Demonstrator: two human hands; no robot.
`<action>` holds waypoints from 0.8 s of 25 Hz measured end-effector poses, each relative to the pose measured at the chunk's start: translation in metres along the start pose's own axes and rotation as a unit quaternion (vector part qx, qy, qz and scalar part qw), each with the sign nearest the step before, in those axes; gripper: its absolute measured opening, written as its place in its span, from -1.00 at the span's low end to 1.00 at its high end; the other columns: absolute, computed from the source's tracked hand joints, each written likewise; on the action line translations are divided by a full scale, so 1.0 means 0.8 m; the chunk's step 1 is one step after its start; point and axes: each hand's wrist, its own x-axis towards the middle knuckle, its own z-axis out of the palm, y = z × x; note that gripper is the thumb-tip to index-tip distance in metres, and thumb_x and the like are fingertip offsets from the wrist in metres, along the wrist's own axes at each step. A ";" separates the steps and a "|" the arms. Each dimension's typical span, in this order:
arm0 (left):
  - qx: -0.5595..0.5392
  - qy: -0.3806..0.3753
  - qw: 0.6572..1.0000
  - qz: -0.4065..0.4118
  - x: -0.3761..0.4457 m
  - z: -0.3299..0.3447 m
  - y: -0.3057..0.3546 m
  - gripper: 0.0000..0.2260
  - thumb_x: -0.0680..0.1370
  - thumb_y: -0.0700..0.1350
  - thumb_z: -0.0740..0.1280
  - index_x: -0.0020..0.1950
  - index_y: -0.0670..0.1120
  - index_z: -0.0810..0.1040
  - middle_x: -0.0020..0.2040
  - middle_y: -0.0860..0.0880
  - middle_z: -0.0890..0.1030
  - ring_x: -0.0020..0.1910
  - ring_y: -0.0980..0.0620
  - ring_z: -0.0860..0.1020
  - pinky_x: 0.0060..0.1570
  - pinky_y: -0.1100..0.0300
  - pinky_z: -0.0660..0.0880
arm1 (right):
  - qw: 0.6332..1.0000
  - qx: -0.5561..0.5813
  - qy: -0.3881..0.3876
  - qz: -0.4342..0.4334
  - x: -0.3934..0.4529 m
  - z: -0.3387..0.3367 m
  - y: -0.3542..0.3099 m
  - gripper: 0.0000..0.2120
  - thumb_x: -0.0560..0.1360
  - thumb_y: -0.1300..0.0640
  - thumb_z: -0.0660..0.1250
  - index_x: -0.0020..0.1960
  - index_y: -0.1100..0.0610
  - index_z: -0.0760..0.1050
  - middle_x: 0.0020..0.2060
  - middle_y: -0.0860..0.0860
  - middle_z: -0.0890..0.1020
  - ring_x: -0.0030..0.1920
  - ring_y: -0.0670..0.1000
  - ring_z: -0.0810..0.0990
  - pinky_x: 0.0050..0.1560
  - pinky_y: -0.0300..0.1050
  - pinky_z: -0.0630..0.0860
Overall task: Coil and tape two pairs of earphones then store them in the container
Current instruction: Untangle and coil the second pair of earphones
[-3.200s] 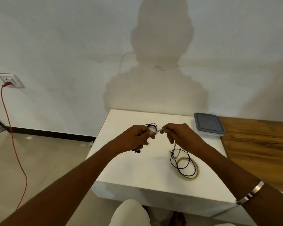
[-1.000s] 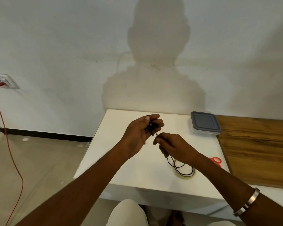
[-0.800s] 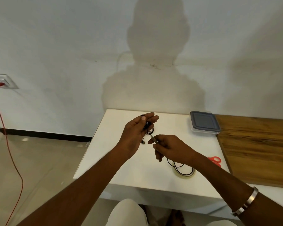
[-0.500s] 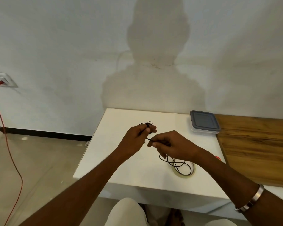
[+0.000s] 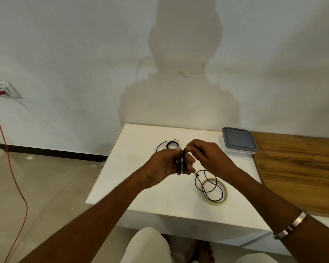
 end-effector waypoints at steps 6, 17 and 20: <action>-0.152 0.062 0.982 0.091 0.008 0.011 0.017 -0.61 0.57 -0.08 0.11 0.19 -0.32 0.54 0.11 -0.29 0.62 0.13 -0.20 0.60 0.12 0.06 0.57 | 0.996 -0.006 -0.080 0.023 -0.012 0.024 -0.005 -0.74 0.62 0.11 0.11 -0.18 -0.04 0.47 -0.39 -0.10 0.55 -0.35 -0.05 0.55 -0.23 -0.13 0.47; 0.205 0.173 0.963 0.026 0.008 -0.019 -0.013 -0.61 0.51 0.15 0.05 0.00 0.11 0.65 -0.04 0.07 0.69 0.02 0.09 0.58 0.29 -0.04 0.37 | 0.988 0.095 -0.121 0.011 -0.023 0.012 -0.024 -0.89 0.55 0.14 0.28 -0.06 0.05 0.58 -0.45 0.09 0.57 -0.45 -0.02 0.54 -0.25 -0.11 0.53; 0.300 0.149 0.942 0.010 -0.002 -0.015 -0.018 -0.58 0.61 0.14 0.00 -0.20 0.11 0.60 -0.23 0.12 0.62 -0.16 0.18 0.52 0.12 0.13 0.39 | 0.991 0.101 -0.089 0.015 -0.018 0.005 -0.022 -0.90 0.55 0.14 0.30 -0.09 0.06 0.59 -0.49 -0.07 0.53 -0.48 -0.07 0.43 -0.37 -0.20 0.43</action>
